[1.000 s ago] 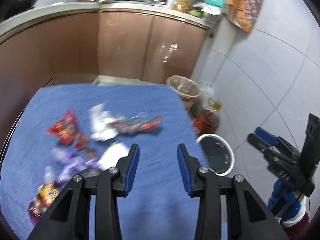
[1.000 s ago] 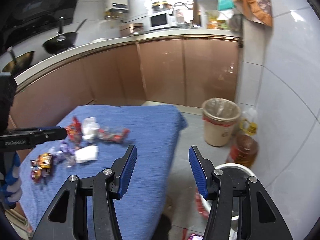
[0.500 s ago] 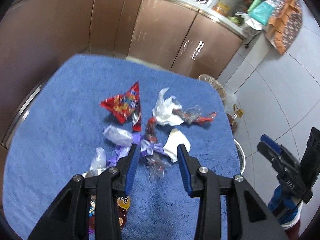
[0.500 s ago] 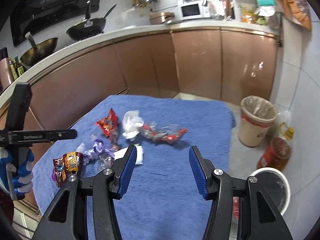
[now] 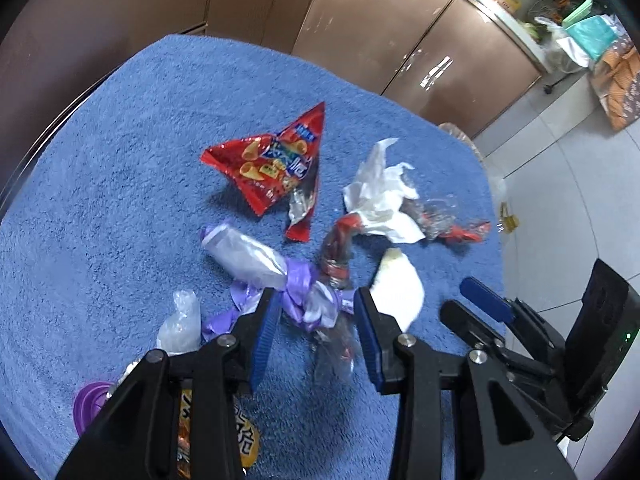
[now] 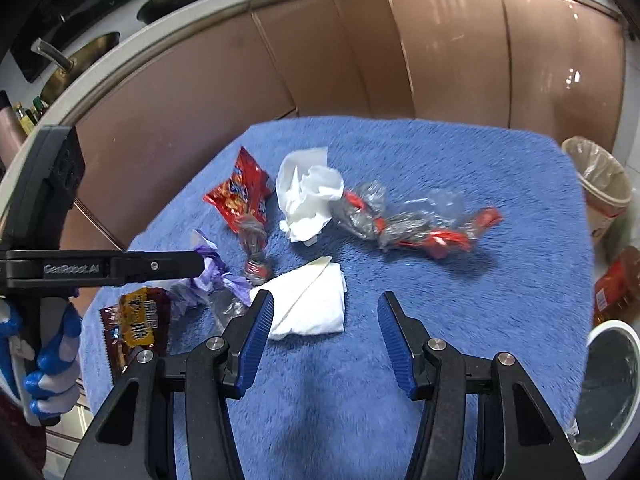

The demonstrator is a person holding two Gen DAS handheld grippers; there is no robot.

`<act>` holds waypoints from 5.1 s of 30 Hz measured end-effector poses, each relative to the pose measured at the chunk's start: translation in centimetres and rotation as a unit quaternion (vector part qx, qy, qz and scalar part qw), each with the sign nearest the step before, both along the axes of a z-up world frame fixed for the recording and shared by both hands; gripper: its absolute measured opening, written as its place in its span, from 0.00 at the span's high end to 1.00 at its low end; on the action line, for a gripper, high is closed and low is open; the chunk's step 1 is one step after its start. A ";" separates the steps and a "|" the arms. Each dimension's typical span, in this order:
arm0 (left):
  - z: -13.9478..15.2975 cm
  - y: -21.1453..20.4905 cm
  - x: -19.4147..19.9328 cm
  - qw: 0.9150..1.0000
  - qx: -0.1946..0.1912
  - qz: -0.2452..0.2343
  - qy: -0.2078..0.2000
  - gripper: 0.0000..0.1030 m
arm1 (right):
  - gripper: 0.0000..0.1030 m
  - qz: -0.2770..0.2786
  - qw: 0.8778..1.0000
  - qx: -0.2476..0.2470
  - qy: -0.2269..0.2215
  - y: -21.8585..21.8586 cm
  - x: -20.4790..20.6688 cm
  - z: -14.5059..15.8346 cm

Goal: Collect trash
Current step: 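Grasp the purple-tied plastic bag with the left tool while the right tool grasps the white tissue, then carry both items over the bin and open both tools to drop them, then return both tools to the table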

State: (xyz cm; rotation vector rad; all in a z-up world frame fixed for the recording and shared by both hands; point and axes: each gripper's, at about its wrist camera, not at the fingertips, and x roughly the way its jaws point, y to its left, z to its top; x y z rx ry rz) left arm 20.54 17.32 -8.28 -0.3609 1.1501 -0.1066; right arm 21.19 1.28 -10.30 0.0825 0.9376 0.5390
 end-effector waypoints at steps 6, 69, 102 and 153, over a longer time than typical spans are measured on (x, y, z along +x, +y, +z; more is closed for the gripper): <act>-1.2 -0.4 0.8 1.000 0.006 0.006 0.013 0.66 | 0.48 0.012 1.000 -0.024 0.008 1.8 1.8 -2.0; -0.8 -40.7 5.5 0.961 -0.006 -0.275 -0.031 0.85 | 1.00 -0.310 0.945 -0.098 -0.035 -34.8 -4.9 -1.7; 2.1 -35.8 1.8 0.964 -0.054 -0.245 -0.084 0.66 | 0.76 -0.319 0.941 -0.095 -0.058 -32.3 -7.5 0.8; -0.4 13.4 -15.6 0.998 0.020 0.013 -0.058 0.54 | 0.54 0.034 0.996 0.078 -0.031 2.0 -13.0 6.7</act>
